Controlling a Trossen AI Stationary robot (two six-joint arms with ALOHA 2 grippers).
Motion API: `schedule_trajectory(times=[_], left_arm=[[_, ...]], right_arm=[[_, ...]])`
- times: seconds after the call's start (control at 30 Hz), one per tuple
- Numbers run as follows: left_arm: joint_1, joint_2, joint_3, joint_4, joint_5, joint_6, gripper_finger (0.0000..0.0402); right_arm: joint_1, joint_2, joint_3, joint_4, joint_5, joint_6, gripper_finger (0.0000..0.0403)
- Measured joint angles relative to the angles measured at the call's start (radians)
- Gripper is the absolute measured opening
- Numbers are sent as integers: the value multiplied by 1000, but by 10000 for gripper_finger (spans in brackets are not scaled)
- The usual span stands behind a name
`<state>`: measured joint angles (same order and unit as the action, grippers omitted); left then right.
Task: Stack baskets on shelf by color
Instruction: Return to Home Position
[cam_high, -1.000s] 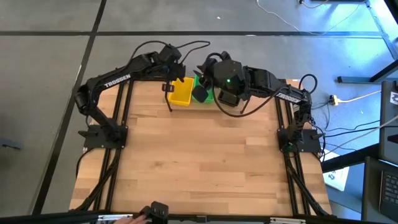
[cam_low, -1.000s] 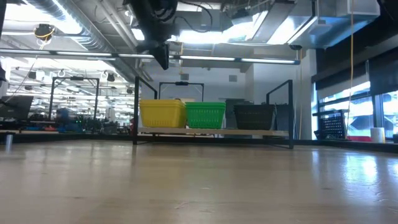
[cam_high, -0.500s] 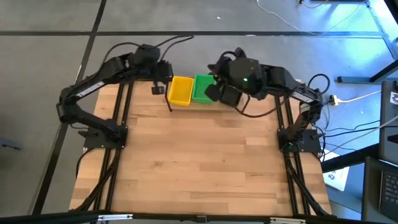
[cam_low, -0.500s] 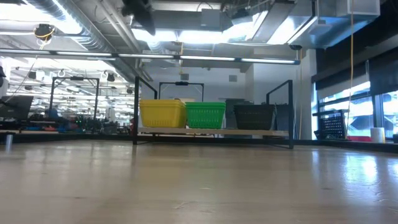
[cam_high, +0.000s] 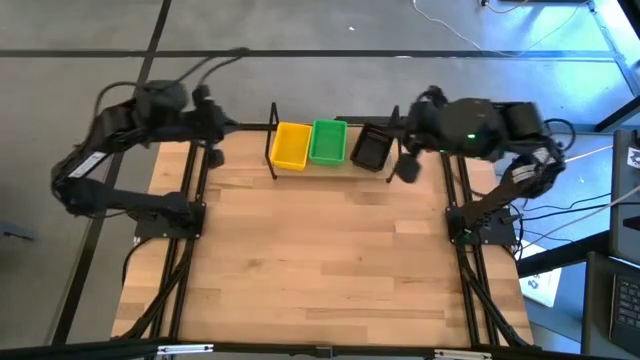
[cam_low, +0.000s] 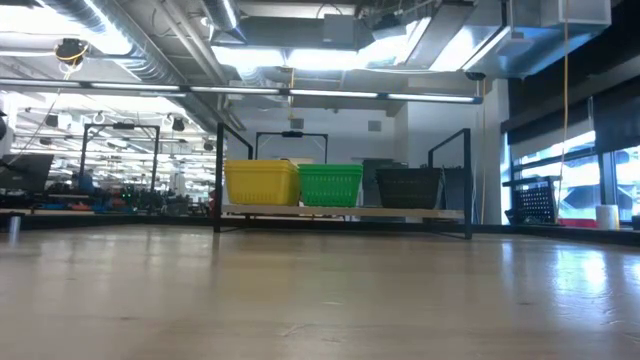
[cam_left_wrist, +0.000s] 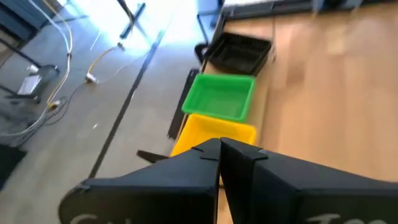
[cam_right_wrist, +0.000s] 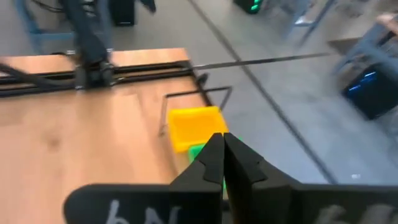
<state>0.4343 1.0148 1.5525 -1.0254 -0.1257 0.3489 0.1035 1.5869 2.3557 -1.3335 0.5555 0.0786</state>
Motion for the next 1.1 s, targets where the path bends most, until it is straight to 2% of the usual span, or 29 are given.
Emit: schedule_trajectory(times=[0.17, 0.3, 0.43, 0.53, 0.77, 0.97, 1.1], left_arm=[[-14, -113, 0, -46, 23, -112, 0], [-19, -189, 0, -100, 36, -191, 0], [-21, -281, -38, -142, 47, -248, 0], [-21, -376, -98, -143, 47, -299, 0], [-21, -617, -250, -133, 47, -381, 0], [-21, -814, -360, -125, 47, -422, 0], [-21, -911, -400, -111, 44, -437, 0]], right_arm=[[39, -69, -15, -76, -132, 40, 1], [61, -128, -51, -85, -244, -27, 1], [65, -214, -114, -77, -263, -7, 0], [65, -300, -202, -6, -262, 17, 0], [65, -513, -552, 275, -346, 23, 0], [65, -682, -918, 598, -371, 46, 0], [65, -787, -1117, 752, -384, 49, 0]])
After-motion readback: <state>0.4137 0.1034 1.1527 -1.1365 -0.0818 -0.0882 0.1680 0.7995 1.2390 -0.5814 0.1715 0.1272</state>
